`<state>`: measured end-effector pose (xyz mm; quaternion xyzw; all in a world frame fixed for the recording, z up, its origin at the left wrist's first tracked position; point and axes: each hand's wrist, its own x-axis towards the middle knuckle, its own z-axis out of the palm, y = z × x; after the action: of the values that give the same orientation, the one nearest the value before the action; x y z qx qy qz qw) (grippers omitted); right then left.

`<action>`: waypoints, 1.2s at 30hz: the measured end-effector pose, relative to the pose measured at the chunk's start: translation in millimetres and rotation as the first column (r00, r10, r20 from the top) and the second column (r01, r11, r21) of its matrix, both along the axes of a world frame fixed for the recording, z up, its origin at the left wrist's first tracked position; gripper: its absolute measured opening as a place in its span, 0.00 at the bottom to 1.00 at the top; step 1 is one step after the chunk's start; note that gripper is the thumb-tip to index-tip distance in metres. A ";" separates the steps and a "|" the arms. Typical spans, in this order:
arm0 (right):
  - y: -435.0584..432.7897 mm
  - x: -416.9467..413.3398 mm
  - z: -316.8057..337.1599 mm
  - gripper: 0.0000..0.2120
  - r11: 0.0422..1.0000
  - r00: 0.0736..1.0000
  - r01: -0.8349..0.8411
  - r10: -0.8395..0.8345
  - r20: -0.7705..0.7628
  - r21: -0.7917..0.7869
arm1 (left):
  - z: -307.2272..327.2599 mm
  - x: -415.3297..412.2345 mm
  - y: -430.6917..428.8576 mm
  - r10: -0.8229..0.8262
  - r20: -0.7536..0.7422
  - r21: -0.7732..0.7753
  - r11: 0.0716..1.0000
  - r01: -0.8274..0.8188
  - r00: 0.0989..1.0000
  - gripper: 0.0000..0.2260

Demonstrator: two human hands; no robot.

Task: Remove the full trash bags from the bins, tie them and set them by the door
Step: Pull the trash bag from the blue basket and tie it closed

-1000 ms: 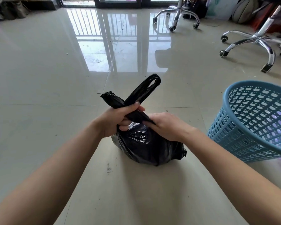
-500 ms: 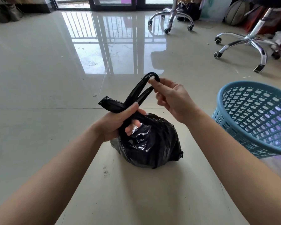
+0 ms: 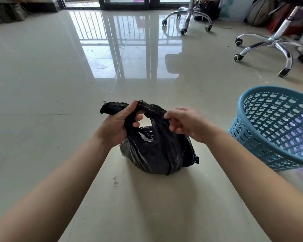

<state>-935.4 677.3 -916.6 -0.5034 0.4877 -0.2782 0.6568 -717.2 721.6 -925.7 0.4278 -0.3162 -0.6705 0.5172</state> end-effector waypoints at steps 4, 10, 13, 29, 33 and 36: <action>7.8 2.2 -21.5 0.08 0.956 0.975 -0.173 0.200 -0.095 0.235 | 0.2 0.2 -0.5 -0.008 -0.061 0.014 1.000 0.009 0.998 0.08; 3.7 -0.1 -32.5 0.19 0.999 0.977 0.012 -0.022 -0.210 -0.051 | 2.4 9.9 -0.9 0.004 -0.064 -0.028 1.000 -0.005 0.998 0.06; -3.0 2.2 -35.7 0.26 0.948 0.968 0.121 -0.178 -0.175 -0.293 | 5.4 10.3 -0.3 -0.034 -0.027 -0.044 0.998 0.033 0.999 0.06; 0.7 6.4 -21.5 0.13 0.960 0.962 -0.126 0.056 -0.267 -0.251 | -2.6 -0.9 -3.6 -0.062 0.400 0.034 0.998 0.053 0.914 0.03; 6.0 5.2 -27.7 0.13 0.985 0.970 -0.168 0.157 -0.187 -0.045 | -5.3 -7.3 -9.4 0.191 0.197 -0.006 0.981 -0.193 0.962 0.04; 8.3 3.3 -31.2 0.24 0.960 0.959 -0.251 0.264 -0.106 0.126 | -6.8 -8.4 -6.5 0.195 0.076 -0.044 0.980 -0.192 0.978 0.09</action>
<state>-932.0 685.6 -947.8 -0.5413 0.4719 -0.1312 0.6834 -725.6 715.1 -932.5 0.4735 -0.3056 -0.5936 0.5745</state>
